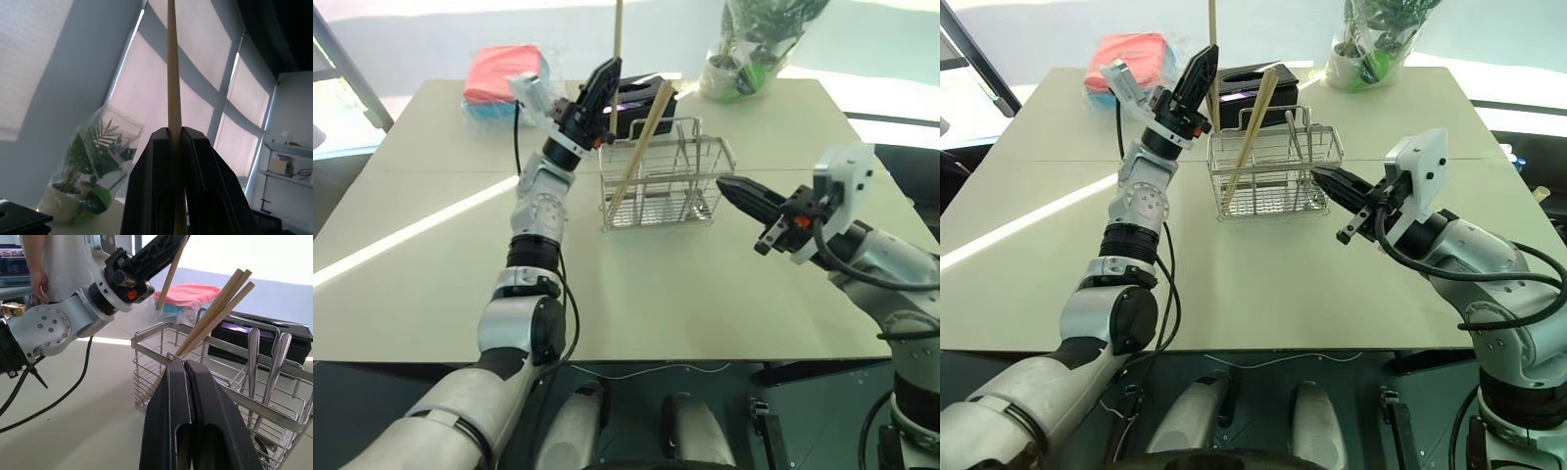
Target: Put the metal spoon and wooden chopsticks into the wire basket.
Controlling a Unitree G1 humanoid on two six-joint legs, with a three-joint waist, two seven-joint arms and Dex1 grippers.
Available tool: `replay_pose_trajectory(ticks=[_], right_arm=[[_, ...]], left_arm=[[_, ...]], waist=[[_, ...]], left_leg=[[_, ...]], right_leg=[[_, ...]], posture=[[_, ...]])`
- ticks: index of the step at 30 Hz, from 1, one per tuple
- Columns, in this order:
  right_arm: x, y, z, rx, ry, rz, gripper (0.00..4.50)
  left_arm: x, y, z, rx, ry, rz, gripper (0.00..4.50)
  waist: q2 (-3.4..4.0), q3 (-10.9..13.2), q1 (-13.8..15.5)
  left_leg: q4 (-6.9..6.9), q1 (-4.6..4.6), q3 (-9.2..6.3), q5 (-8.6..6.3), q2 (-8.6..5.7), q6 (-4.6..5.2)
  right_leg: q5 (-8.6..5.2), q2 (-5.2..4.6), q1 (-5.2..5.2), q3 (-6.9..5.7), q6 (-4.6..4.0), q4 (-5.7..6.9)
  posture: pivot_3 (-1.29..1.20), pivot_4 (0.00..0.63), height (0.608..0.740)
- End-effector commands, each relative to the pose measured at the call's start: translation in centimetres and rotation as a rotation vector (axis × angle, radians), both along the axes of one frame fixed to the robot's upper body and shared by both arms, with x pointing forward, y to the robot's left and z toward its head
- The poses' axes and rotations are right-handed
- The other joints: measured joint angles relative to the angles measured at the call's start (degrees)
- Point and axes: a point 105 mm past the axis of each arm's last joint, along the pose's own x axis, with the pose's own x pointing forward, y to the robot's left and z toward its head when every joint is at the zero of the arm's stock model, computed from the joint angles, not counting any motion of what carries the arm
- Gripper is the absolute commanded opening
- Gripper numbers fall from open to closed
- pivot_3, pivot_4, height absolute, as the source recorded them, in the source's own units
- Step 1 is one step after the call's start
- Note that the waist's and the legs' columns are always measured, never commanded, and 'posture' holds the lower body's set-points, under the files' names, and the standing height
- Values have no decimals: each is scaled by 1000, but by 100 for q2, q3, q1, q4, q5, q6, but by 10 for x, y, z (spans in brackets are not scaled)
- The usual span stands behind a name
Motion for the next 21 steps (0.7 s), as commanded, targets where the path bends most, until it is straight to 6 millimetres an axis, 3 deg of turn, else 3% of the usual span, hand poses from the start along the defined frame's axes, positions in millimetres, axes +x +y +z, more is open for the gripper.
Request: replay_pose_trajectory(ticks=[1,13,21], right_arm=[[-8,2,14,15,-78,-2,0],[-13,4,22,81,-85,11,0],[-15,7,20,68,-65,26,0]], left_arm=[[-5,-10,9,28,-58,-18,58],[-9,-26,-27,112,-1,-19,58],[-12,-27,-32,117,6,10,58]], waist=[[0,0,3],[1,0,20],[1,-1,36]], left_leg=[[0,0,0,0,0,0],[1,4,-4,0,0,0],[3,9,-8,0,-1,0]], right_leg=[[0,0,0,0,0,0],[0,0,5,0,0,1],[0,0,15,-3,-1,0]], posture=[[0,150,740],[0,150,740],[0,150,740]])
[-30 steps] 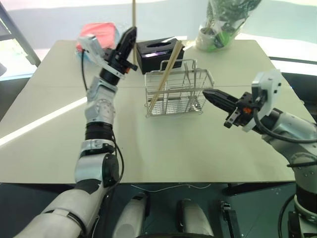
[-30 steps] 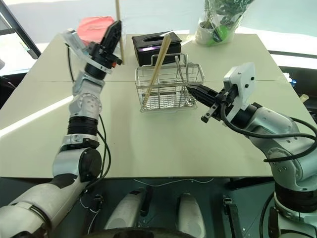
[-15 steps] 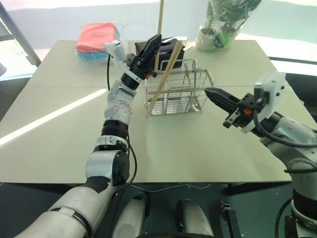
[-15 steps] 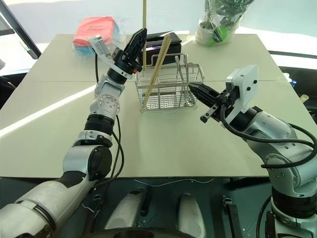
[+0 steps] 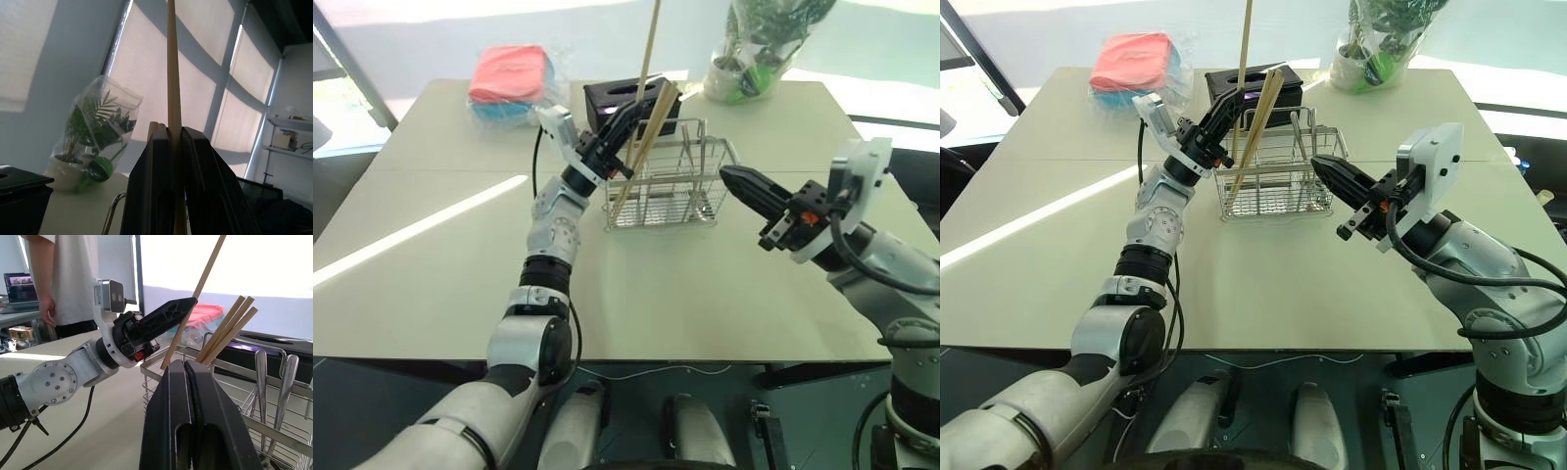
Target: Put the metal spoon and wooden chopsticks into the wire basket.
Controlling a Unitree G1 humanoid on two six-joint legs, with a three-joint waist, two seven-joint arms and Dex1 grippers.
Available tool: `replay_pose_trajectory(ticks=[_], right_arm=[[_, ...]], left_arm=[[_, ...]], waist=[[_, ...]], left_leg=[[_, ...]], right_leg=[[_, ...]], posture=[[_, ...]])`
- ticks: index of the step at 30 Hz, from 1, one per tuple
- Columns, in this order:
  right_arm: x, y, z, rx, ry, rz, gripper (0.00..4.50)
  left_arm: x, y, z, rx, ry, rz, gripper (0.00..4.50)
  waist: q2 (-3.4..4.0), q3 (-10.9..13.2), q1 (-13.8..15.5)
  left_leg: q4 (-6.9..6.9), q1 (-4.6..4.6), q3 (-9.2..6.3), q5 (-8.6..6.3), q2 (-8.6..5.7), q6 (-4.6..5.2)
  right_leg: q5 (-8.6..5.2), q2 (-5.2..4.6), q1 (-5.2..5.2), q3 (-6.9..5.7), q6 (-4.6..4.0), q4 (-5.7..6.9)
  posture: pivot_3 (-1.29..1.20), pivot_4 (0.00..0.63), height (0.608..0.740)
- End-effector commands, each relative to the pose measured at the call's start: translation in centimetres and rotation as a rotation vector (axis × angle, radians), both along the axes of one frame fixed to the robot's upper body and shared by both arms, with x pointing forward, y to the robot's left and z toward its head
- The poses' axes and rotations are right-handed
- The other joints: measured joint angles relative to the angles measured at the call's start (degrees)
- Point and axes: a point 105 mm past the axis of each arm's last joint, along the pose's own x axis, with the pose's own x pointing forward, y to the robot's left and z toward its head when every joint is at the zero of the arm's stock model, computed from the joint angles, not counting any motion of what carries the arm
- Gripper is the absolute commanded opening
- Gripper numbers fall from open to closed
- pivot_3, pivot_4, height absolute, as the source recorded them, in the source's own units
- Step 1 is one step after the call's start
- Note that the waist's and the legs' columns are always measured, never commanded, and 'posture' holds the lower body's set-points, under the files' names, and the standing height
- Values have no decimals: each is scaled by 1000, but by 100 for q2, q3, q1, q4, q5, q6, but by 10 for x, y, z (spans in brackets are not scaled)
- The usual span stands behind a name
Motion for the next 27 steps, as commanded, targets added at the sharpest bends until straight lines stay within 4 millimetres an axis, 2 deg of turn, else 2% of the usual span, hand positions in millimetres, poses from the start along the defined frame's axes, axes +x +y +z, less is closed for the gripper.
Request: replay_pose_trajectory(ticks=[1,10,11,12,13,18,19,23,27], right_arm=[[-7,3,9,-15,-47,14,0],[-6,4,8,-17,-44,19,0],[-6,4,8,-17,-44,19,0],[-6,4,8,-17,-45,19,0],[-6,4,8,-17,-45,19,0],[-6,3,8,-16,-47,18,0],[-6,3,8,-16,-47,18,0],[-5,2,8,-17,-46,17,0],[-5,2,7,-19,-43,17,0]], left_arm=[[-5,-8,5,8,-26,-14,58],[-6,-8,11,25,-49,-16,58],[-6,-8,11,25,-49,-16,845],[-6,-8,11,26,-50,-17,1069],[-7,-8,11,26,-50,-16,1515],[-8,-8,12,25,-55,-15,4185],[-8,-8,13,24,-57,-13,4402],[-8,-6,20,6,-68,-1,4402],[-10,6,51,-69,-106,31,4402]], waist=[[0,0,-1],[0,0,-3],[0,0,-4],[0,0,-5],[0,0,-5],[0,0,-6],[0,0,-9],[0,0,-13],[0,0,-15]], left_leg=[[0,0,0,0,0,0],[1,0,0,0,0,0],[1,0,0,0,0,0],[1,0,0,0,0,0],[1,0,0,0,0,0],[1,0,0,0,0,0],[1,0,0,0,0,0],[1,0,0,0,0,0],[1,0,0,0,0,0]], right_leg=[[0,0,1,0,0,0],[0,0,1,-1,0,0],[0,0,1,-1,0,0],[0,0,1,-1,0,0],[0,0,1,-1,0,0],[0,0,1,-1,0,0],[0,0,1,-1,0,0],[0,0,0,-1,0,0],[0,1,-1,-1,0,0]], posture=[[0,150,740],[0,150,740],[0,150,740],[0,150,740],[0,150,740],[0,150,740],[0,150,740],[0,150,740],[0,150,740]])
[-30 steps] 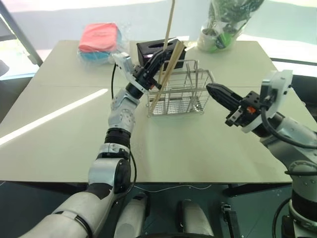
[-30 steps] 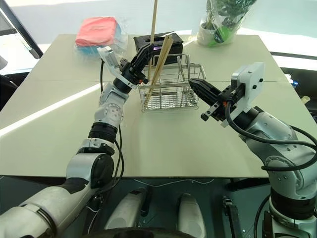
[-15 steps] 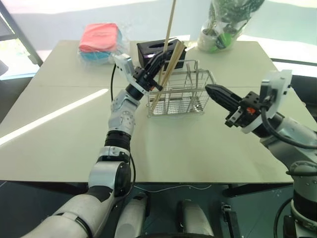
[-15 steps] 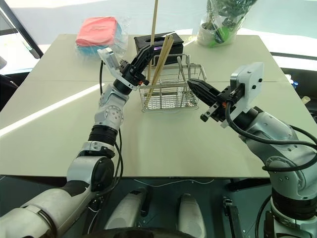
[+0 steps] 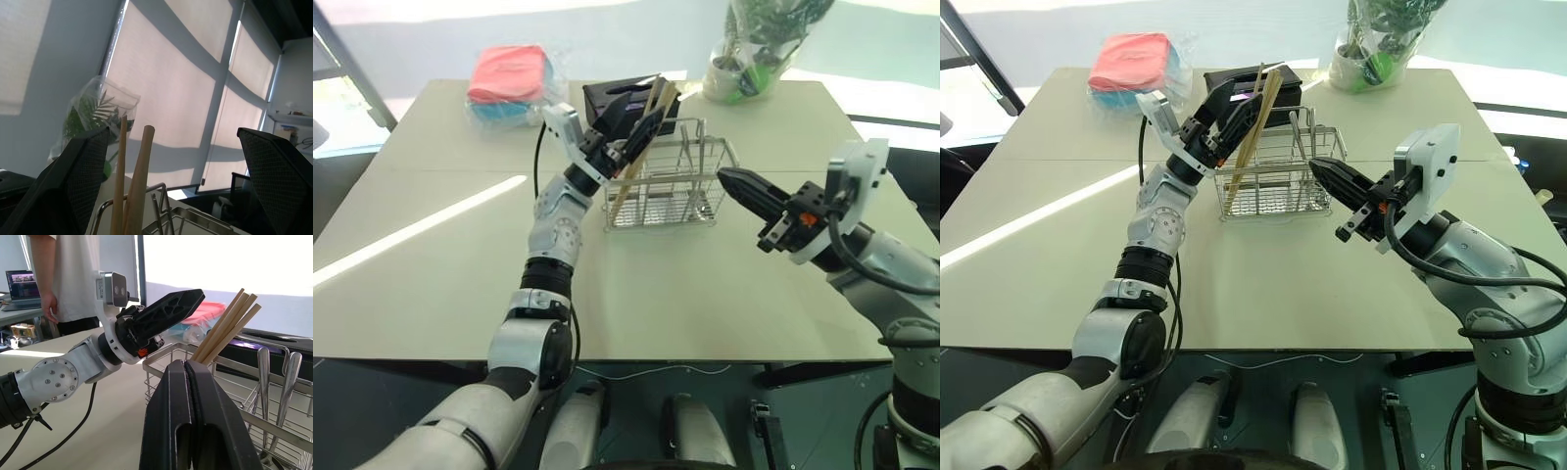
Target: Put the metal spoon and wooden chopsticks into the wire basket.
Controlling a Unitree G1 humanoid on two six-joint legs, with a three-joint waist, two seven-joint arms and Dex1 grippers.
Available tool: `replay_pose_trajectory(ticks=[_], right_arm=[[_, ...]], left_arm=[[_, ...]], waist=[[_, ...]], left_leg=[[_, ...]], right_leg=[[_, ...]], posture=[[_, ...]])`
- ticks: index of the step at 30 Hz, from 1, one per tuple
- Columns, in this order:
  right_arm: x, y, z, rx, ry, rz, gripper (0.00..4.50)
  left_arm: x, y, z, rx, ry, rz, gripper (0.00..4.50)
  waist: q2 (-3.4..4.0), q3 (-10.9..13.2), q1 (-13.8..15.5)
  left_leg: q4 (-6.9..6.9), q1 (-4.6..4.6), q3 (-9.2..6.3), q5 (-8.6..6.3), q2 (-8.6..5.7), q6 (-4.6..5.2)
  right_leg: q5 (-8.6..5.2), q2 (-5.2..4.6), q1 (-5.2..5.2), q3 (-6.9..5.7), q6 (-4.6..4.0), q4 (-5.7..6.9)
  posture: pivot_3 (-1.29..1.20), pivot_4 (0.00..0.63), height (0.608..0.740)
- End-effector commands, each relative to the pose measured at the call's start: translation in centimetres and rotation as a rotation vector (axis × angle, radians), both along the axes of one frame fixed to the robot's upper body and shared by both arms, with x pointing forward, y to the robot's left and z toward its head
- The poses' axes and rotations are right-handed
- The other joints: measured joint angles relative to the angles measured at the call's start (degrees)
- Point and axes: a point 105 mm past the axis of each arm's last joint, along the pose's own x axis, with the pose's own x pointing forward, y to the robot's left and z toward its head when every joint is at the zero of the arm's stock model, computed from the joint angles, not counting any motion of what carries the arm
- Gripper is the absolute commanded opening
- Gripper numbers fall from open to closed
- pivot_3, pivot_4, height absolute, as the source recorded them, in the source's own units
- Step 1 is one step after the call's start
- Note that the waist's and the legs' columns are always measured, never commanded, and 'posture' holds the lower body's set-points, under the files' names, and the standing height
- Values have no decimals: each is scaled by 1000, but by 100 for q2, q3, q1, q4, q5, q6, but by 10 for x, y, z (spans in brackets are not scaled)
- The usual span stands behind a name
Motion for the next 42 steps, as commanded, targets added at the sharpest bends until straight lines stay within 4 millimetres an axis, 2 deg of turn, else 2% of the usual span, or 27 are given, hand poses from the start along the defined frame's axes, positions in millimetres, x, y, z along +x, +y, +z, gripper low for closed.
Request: replay_pose_trajectory(ticks=[1,3,6,9,12,14,16,20,22,24,27,29,31,36,42], right_arm=[[-4,0,8,-12,-45,3,0],[-4,-2,6,-19,-37,0,0],[-1,-6,1,-28,-23,-8,0],[4,-11,-5,-44,-13,-23,0],[12,-18,-9,-48,-21,-61,0],[18,-22,-12,-45,-33,-91,0],[27,-29,-13,-34,-56,-146,0],[47,-47,-22,-51,-107,-293,0],[52,-51,-26,-62,-126,-330,0],[59,-59,-29,-31,-140,-392,0],[68,-75,-46,0,-137,-504,0],[71,-77,-55,3,-132,-532,0],[73,-79,-64,6,-124,-552,0],[74,-83,-87,25,-89,-598,0],[71,-87,-105,28,-60,-641,0]], left_arm=[[-8,16,53,-93,-114,36,4402],[-11,32,73,-113,-143,76,4402],[-15,46,83,-64,-160,134,4402],[-16,62,82,-3,-168,224,4402],[-17,83,65,72,-128,328,4402],[-19,99,50,103,-92,400,3858],[-21,116,35,120,-45,477,3086],[-25,137,14,146,7,605,888],[-26,144,8,154,28,654,45],[-28,159,-8,166,82,746,45],[-40,186,-49,231,195,929,45],[-46,194,-67,266,242,1017,45],[-50,198,-82,288,292,1062,45],[-58,204,-108,297,343,1098,45],[-63,203,-121,290,369,1097,45]], waist=[[-1,1,0],[-1,1,-2],[1,0,-48],[2,-2,-77],[3,-2,-128],[3,-2,-148],[3,-2,-157],[3,-2,-141],[3,-2,-127],[5,-3,-134],[10,-8,-178],[11,-7,-175],[11,-7,-149],[13,-9,-132],[18,-12,-142]], left_leg=[[0,0,0,0,0,0],[0,-2,-1,0,0,0],[-1,0,0,0,1,0],[-2,7,0,0,2,0],[-2,9,-1,0,1,0],[-3,14,1,0,1,0],[-6,17,0,0,2,-1],[-9,19,2,1,2,-3],[-8,19,1,1,0,-3],[-8,19,2,0,0,-3],[-25,43,13,0,1,-4],[-57,88,22,-1,1,-4],[-62,89,17,0,4,-6],[-59,93,16,-2,1,-11],[-64,95,17,-2,2,-11]], right_leg=[[0,0,0,0,0,0],[0,1,-3,0,0,1],[0,2,-2,0,1,1],[0,3,4,0,1,2],[0,4,8,1,1,2],[0,4,10,3,1,5],[1,4,6,5,2,12],[1,4,5,7,2,15],[0,4,6,7,1,14],[0,4,7,7,1,13],[0,2,16,23,1,12],[-1,1,35,33,0,10],[-1,5,31,32,-1,12],[-7,2,42,30,-12,9],[-10,3,38,31,-17,10]], posture=[[0,150,740],[0,150,740],[0,150,740],[0,150,740],[0,150,740],[0,150,740],[0,150,740],[0,150,740],[0,150,740],[0,150,740],[0,150,740],[0,150,740],[0,150,740],[0,150,740],[0,150,740]])
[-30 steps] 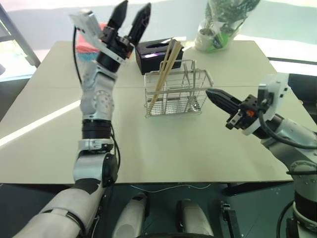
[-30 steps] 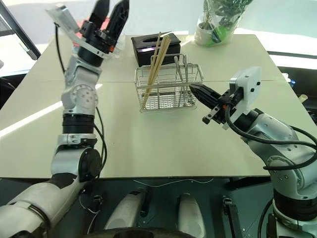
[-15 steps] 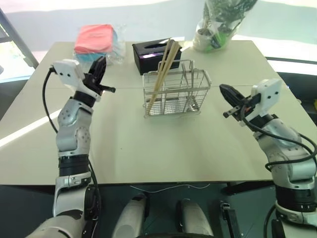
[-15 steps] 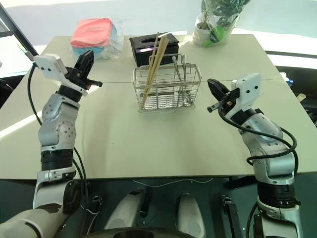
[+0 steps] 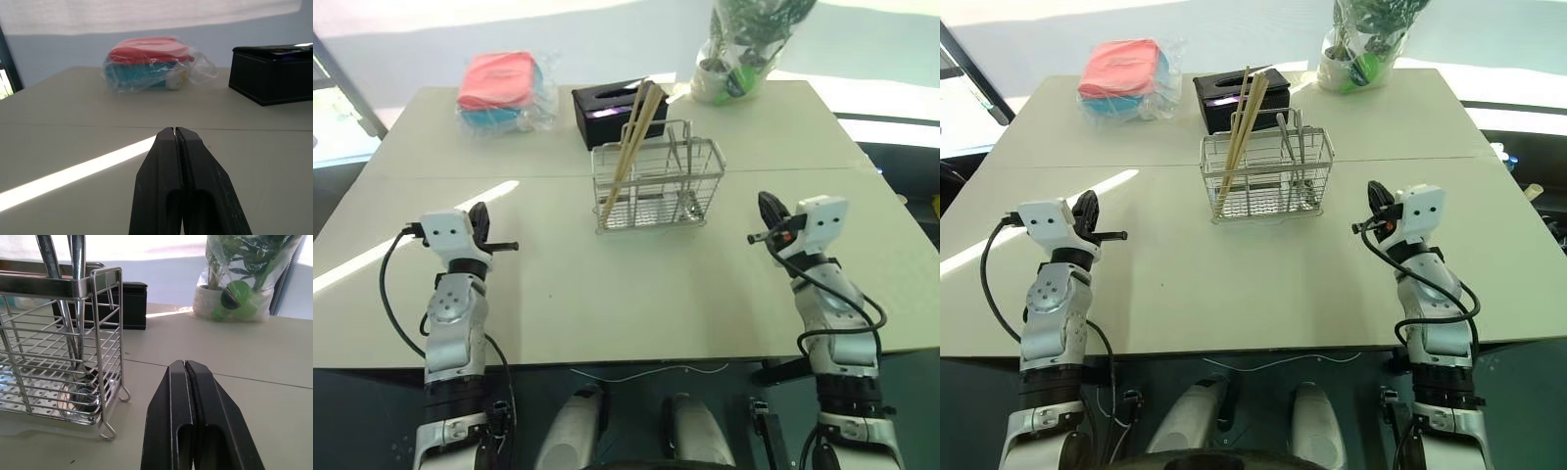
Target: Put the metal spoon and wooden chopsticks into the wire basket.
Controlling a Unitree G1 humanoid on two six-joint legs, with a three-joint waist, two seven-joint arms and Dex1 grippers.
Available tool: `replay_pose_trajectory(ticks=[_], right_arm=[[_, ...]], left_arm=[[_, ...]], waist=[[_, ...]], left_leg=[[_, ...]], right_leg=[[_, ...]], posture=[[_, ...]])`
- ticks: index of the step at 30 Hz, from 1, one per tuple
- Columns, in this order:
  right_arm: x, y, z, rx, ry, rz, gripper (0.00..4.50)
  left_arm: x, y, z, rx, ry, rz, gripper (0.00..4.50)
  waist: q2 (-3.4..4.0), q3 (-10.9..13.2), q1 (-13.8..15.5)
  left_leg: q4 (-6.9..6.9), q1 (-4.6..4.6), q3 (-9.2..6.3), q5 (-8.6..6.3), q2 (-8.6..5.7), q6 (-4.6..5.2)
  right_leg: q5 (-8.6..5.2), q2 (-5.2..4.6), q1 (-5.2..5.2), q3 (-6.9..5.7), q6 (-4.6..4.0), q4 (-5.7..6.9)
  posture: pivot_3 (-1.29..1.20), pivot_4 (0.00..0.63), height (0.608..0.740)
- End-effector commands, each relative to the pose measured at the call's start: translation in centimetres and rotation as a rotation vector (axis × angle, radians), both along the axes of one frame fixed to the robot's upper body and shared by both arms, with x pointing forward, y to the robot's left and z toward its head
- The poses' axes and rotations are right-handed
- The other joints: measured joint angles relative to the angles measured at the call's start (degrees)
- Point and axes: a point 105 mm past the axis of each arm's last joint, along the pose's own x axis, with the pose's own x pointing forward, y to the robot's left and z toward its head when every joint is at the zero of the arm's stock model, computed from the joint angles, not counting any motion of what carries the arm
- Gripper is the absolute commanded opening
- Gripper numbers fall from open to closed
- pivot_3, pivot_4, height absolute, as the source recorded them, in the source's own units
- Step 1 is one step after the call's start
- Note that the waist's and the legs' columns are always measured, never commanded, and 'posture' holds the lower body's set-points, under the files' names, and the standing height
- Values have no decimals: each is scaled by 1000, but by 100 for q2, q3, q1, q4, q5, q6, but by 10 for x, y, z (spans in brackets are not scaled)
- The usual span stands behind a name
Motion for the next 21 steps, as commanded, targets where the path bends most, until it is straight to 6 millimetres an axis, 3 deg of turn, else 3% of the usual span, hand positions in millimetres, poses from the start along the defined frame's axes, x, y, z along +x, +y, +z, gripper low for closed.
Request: replay_pose_trajectory(ticks=[1,12,21], right_arm=[[-5,-4,1,2,-35,-33,0],[-8,-6,-18,10,0,-59,0],[-9,-7,-20,13,4,-63,0]], left_arm=[[-4,0,1,3,-28,6,45],[-6,-6,-29,1,25,-16,45],[-5,-7,-27,-10,9,-29,45]], waist=[[0,0,0],[2,-1,0],[3,-2,0]], left_leg=[[0,0,0,0,0,-1],[-1,1,0,-4,0,-7],[-1,1,-1,-6,0,-9]], right_leg=[[-1,0,0,0,-1,0],[-2,0,1,0,-3,0],[-2,0,0,0,-3,0]], posture=[[0,150,740],[0,150,740],[0,150,740]])
